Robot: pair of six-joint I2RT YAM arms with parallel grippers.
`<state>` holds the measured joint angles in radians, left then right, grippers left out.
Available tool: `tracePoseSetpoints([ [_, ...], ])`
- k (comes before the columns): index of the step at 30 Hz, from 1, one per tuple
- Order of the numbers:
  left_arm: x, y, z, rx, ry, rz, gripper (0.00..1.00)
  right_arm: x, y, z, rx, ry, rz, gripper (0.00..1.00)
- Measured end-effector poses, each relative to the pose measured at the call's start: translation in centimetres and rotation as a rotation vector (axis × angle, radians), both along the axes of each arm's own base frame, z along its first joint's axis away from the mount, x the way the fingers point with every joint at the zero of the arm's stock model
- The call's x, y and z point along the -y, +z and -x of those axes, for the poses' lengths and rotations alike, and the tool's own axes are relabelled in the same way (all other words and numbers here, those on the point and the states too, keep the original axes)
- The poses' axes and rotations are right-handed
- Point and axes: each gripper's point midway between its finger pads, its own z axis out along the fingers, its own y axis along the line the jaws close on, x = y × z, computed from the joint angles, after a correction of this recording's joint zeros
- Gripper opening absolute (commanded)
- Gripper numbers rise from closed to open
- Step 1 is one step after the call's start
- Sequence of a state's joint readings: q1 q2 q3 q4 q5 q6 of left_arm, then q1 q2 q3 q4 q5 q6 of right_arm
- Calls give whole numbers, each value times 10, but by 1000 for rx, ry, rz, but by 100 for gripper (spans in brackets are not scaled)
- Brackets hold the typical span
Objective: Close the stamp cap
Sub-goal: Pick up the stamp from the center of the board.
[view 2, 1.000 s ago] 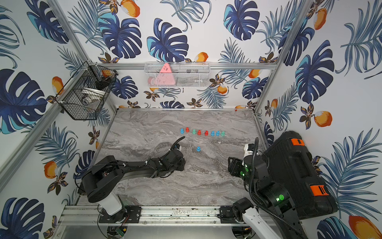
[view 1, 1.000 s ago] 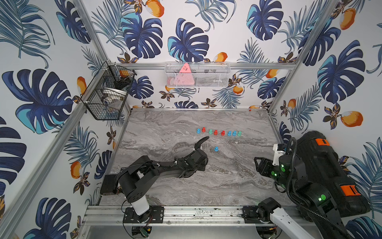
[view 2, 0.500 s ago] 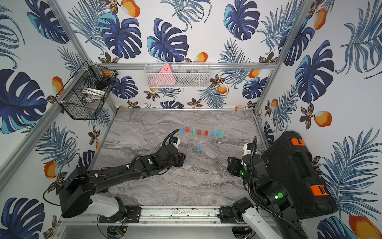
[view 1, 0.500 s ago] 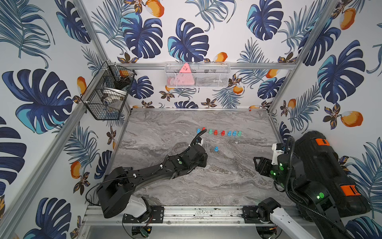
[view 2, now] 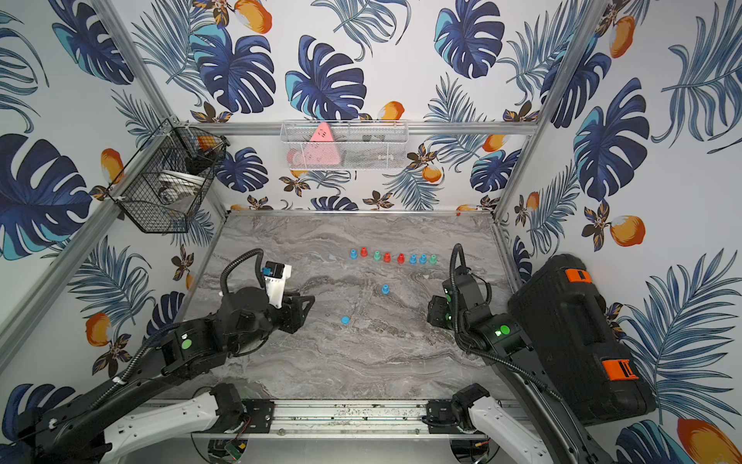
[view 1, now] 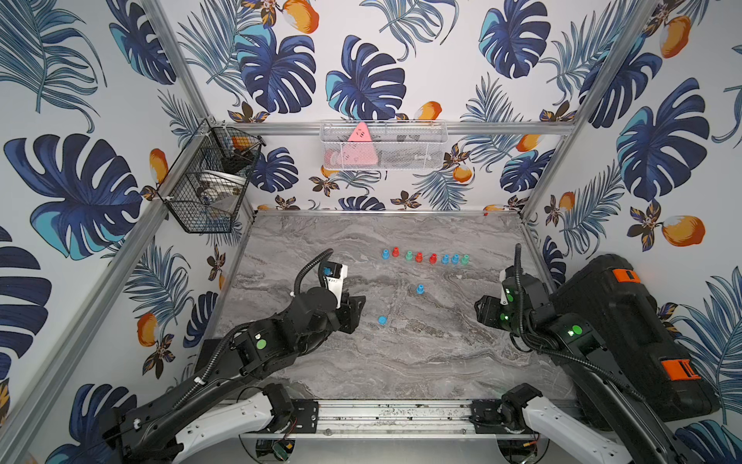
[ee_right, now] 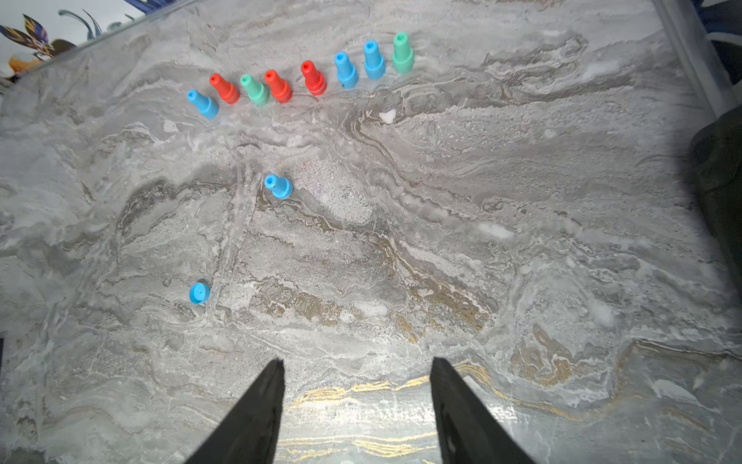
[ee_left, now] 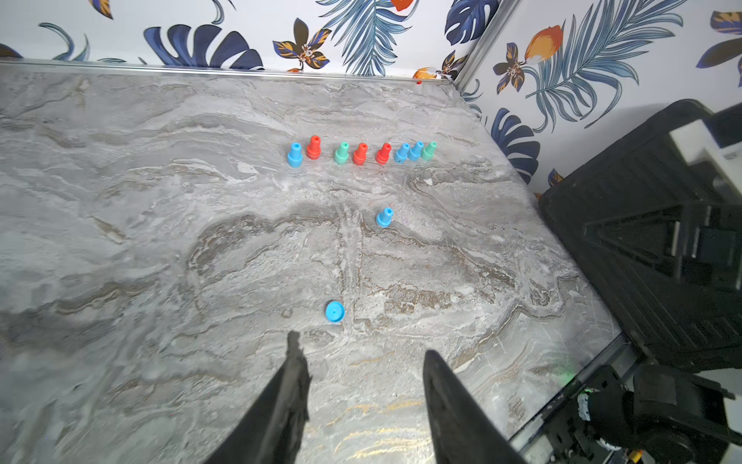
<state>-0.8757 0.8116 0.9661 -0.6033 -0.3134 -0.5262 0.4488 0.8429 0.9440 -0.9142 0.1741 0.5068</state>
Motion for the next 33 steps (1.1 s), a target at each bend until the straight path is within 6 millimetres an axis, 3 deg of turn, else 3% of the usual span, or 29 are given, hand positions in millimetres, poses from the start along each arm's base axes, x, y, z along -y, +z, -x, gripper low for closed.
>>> tracePoseSetpoints([
  [5, -28, -7, 15, 3, -2, -117, 53, -19, -16, -20, -85, 39, 6, 60],
  [12, -58, -57, 36, -46, -9, -233, 53, -44, -29, -51, -171, 94, 18, 60],
  [20, -64, -54, 38, -20, 6, -219, 53, -66, -28, -92, -192, 128, 38, 60],
  [33, -68, -50, 37, -2, 22, -215, 53, -89, -67, -132, -303, 155, 73, 57],
])
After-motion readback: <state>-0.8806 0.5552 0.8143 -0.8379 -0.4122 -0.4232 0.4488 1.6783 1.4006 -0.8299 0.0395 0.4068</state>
